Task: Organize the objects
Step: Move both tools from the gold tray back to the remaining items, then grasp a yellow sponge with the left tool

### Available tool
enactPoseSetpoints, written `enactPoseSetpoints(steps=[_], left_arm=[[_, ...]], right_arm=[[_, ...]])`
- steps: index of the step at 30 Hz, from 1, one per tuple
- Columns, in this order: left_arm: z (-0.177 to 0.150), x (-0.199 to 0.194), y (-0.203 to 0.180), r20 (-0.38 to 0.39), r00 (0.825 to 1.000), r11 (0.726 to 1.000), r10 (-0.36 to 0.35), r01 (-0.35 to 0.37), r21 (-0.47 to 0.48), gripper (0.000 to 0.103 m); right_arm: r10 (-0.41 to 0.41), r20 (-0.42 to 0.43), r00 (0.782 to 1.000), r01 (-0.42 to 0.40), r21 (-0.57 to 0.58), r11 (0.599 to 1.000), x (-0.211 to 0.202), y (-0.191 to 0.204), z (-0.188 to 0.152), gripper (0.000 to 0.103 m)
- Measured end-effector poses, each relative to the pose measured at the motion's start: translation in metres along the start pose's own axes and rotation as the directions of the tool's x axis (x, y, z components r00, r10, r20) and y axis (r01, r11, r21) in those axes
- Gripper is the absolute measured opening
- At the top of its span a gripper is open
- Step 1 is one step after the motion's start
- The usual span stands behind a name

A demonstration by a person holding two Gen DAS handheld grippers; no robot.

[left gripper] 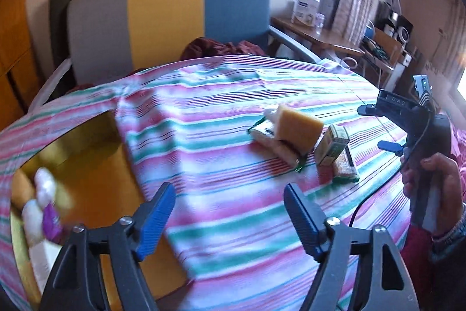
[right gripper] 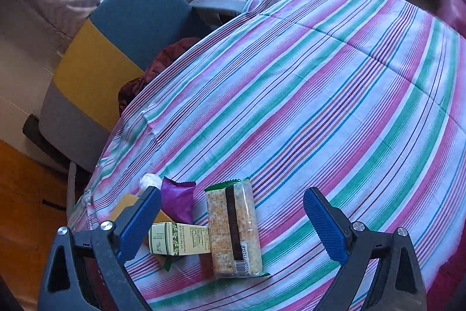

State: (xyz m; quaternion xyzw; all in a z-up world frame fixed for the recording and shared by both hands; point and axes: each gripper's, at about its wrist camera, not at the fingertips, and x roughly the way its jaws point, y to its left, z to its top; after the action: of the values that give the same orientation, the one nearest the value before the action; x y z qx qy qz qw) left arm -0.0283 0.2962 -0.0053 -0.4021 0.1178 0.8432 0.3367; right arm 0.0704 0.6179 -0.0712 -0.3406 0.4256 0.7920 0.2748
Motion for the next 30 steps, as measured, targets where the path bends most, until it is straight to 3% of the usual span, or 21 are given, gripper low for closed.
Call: enactPoseSetpoints(steps=[12, 21, 29, 30], left_arm=[[0.043, 0.065, -0.052, -0.032, 0.998, 0.995, -0.051, 0.054, 0.087, 0.086], [0.063, 0.112, -0.087, -0.049, 0.998, 0.984, -0.051, 0.059, 0.171, 0.103], [0.072, 0.148, -0.098, -0.082, 0.995, 0.983, -0.048, 0.062, 0.175, 0.103], [0.073, 0.150, -0.095, -0.076, 0.994, 0.985, -0.072, 0.083, 0.153, 0.099]], right_arm=[[0.058, -0.036, 0.998, -0.056, 0.038, 0.998, 0.006, -0.007, -0.005, 0.101], [0.094, -0.066, 0.993, -0.090, 0.058, 0.994, 0.013, -0.008, -0.004, 0.101], [0.105, -0.079, 0.991, -0.099, 0.068, 0.993, 0.019, -0.008, -0.002, 0.101], [0.105, -0.081, 0.991, -0.100, 0.068, 0.993, 0.019, -0.009, -0.002, 0.101]])
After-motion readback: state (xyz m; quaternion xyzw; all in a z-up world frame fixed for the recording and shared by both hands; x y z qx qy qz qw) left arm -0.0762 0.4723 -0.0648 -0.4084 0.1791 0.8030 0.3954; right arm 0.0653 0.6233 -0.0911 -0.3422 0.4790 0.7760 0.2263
